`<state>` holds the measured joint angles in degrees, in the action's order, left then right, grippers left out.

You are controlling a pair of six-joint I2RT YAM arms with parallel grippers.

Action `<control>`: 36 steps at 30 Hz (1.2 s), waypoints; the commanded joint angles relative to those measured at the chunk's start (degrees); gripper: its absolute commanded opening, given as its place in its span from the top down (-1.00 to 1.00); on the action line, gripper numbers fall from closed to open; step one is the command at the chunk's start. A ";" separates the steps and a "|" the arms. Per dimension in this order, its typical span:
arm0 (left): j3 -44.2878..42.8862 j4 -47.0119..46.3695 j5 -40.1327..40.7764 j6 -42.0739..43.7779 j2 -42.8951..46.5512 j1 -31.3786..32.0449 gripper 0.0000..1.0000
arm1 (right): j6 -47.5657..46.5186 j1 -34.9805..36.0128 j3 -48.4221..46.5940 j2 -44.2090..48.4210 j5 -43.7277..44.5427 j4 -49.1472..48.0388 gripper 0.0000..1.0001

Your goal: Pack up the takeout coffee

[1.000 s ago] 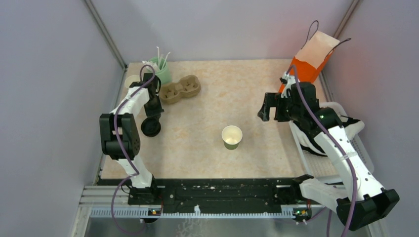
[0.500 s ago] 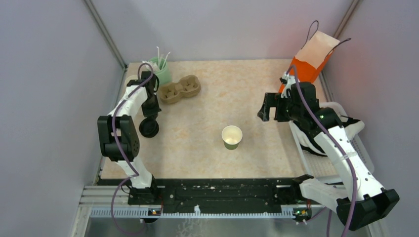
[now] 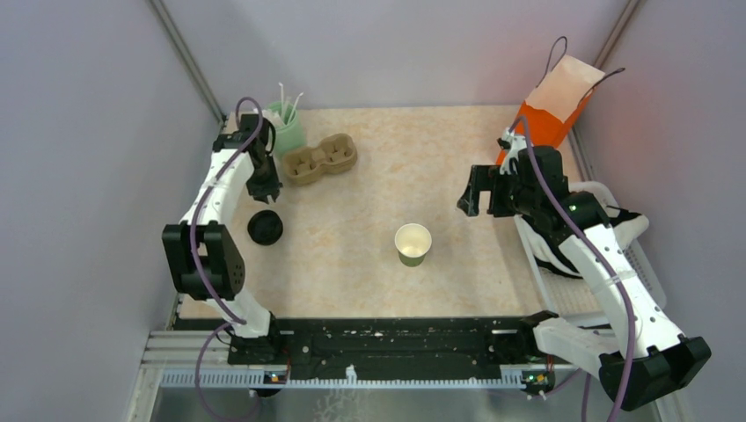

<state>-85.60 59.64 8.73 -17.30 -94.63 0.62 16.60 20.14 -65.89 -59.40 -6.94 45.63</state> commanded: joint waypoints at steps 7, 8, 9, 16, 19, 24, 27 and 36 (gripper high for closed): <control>2.53 -3.77 -3.28 4.14 -7.32 -0.26 0.21 | 1.09 0.60 -0.01 1.00 -0.51 -1.52 -0.96; 2.60 -4.04 -3.40 4.34 -7.96 -0.23 0.21 | 1.03 0.54 0.02 0.96 -0.45 -1.44 -0.96; 2.59 -4.25 -3.72 4.45 -8.73 -0.27 0.22 | 1.01 0.59 0.01 0.91 -0.44 -1.40 -0.96; 2.96 -4.75 -3.21 3.87 -10.63 -1.02 0.41 | 0.17 0.58 -0.74 0.27 -0.09 -0.89 -0.96; 3.22 -4.94 -2.99 3.77 -10.83 -1.81 0.39 | 0.10 0.64 -0.69 0.00 -0.16 -1.04 -0.96; 3.84 -5.35 -2.83 3.85 -11.08 -2.18 0.43 | 0.10 0.53 -0.64 -0.53 -0.61 -1.37 -0.96; 4.25 -5.58 -3.25 3.94 -11.15 -2.19 0.50 | 0.10 0.59 -0.64 -0.53 -0.58 -1.42 -0.96; 4.55 -5.91 -4.02 3.85 -11.34 -2.20 0.50 | 0.10 0.60 -0.24 -0.46 -0.62 -1.46 -0.96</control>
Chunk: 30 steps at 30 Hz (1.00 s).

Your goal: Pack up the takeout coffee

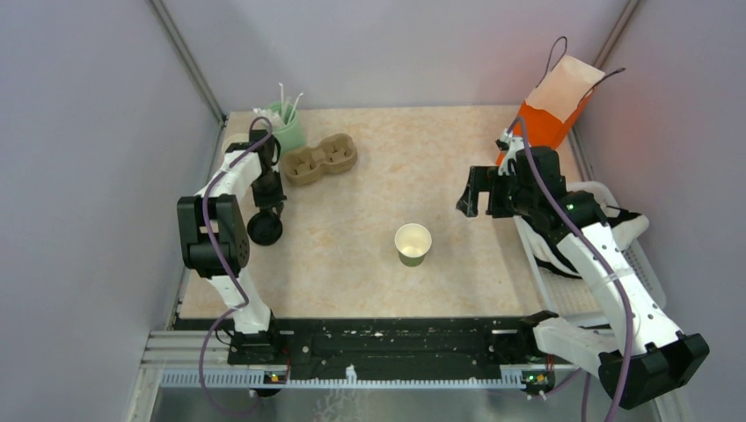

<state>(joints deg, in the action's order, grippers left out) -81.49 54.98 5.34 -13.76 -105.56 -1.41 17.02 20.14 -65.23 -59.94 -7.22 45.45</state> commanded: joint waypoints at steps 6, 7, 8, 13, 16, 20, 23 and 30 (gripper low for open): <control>0.74 -1.36 -1.24 0.31 -0.54 -0.16 0.46 | -0.23 0.60 -0.76 0.18 -0.34 -1.32 -0.96; 0.83 -1.37 -1.36 0.39 -0.55 -0.16 0.46 | -0.10 0.60 -0.71 0.22 -0.34 -1.33 -0.96; 0.96 -1.37 -1.39 0.40 -0.67 -0.17 0.46 | -0.14 0.56 -0.69 0.22 -0.34 -1.33 -0.96; 1.22 -1.54 -1.30 0.55 -0.61 -0.17 0.52 | -0.05 0.59 -0.60 0.32 -0.33 -1.28 -0.96; 1.15 -1.49 -1.47 0.53 -0.86 -0.16 0.56 | -0.06 0.56 -0.67 0.34 -0.33 -1.25 -0.96; 1.04 -1.50 -1.27 0.49 -0.66 -0.17 0.65 | -0.05 0.53 -0.66 0.36 -0.35 -1.24 -0.96; 0.61 -1.17 -1.00 0.55 -0.34 -0.17 0.71 | -0.05 0.60 -0.58 0.37 -0.34 -1.29 -0.96; -0.59 -0.24 -0.20 0.62 0.38 -0.16 0.84 | -0.05 0.60 -0.41 0.18 -0.53 -1.51 -0.96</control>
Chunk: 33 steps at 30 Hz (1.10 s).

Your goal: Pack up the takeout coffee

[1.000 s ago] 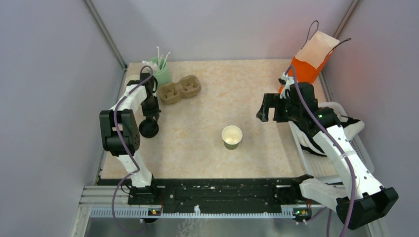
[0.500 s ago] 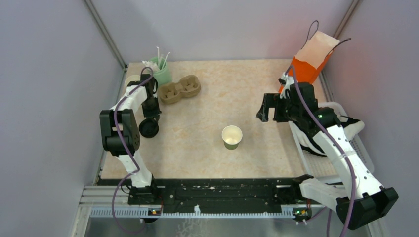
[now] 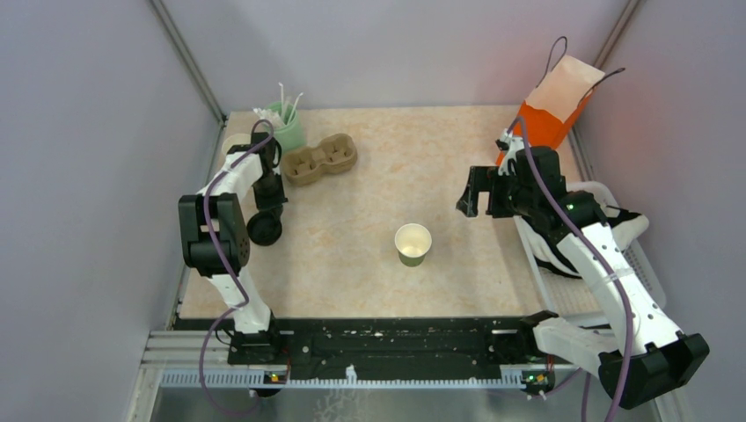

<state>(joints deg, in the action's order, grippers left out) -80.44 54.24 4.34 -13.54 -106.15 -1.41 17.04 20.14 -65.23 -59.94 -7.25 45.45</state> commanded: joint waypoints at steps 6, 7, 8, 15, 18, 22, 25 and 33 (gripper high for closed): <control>-2.22 1.25 0.93 0.19 1.85 -0.17 0.94 | -0.07 0.57 -0.25 0.23 -0.65 -1.59 -0.96; -2.24 1.39 1.04 0.18 1.94 -0.17 0.95 | -0.07 0.60 -0.25 0.18 -0.66 -1.64 -0.96; -2.38 1.62 1.10 0.18 1.98 -0.17 0.95 | -0.12 0.60 -0.22 0.18 -0.68 -1.68 -0.96; -3.52 2.74 1.46 0.18 2.85 -0.25 0.96 | -0.07 0.60 -0.07 0.39 -0.67 -1.73 -0.96; -3.81 3.11 1.31 0.41 3.43 -0.30 0.97 | -0.09 0.60 -0.06 0.44 -0.64 -1.77 -0.96; -3.54 2.72 -1.42 1.28 3.78 -1.76 1.00 | -0.08 0.60 -0.14 0.44 -0.66 -1.92 -0.96; -3.53 2.65 -3.82 2.66 3.42 -3.36 1.00 | -0.15 0.58 -0.07 0.35 -0.66 -1.93 -0.96; -2.31 1.17 -10.74 5.10 3.97 -6.87 1.00 | -0.29 0.59 -0.03 0.31 -0.67 -2.01 -0.96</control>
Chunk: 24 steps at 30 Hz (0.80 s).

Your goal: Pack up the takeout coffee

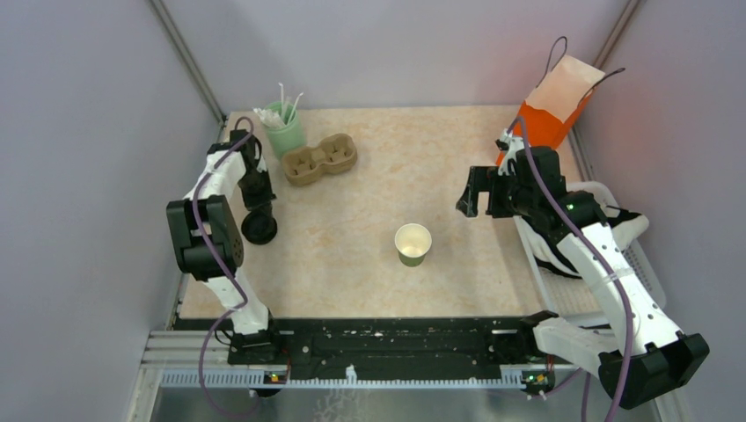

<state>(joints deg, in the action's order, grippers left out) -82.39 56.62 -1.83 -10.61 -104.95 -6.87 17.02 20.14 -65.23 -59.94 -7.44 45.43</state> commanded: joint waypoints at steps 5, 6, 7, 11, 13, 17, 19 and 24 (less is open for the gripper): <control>-0.09 -1.60 -8.46 2.39 2.93 -3.28 0.98 | -0.32 0.60 -0.04 0.10 -0.55 -2.01 -0.96; 0.01 -1.60 -9.24 2.29 2.91 -3.86 0.97 | -0.32 0.60 -0.07 0.01 -0.56 -1.97 -0.96; 0.22 -1.74 -9.85 2.20 3.02 -4.41 0.96 | -0.32 0.60 -0.15 0.00 -0.57 -1.94 -0.96; 1.14 -2.45 -12.20 1.76 3.26 -6.16 0.92 | -0.41 0.58 -0.07 0.00 -0.56 -1.92 -0.96; 1.32 -2.56 -12.42 1.73 3.26 -6.46 0.92 | -0.40 0.58 0.05 -0.04 -0.72 -1.92 -0.96; 1.77 -2.81 -13.24 1.73 3.02 -6.81 0.92 | -0.40 0.54 -0.13 -0.17 -0.79 -2.01 -0.96; 2.14 -3.14 -13.71 1.66 2.84 -7.04 0.90 | -0.40 0.59 -0.20 -0.26 -0.82 -2.01 -0.96; 2.81 -3.81 -15.51 1.25 2.48 -7.76 0.89 | -0.56 0.60 -0.28 -0.35 -0.90 -2.01 -0.96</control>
<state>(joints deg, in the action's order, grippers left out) -80.07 54.43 -14.66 -9.23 -104.09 -13.80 16.99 20.14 -65.23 -60.14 -7.66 45.41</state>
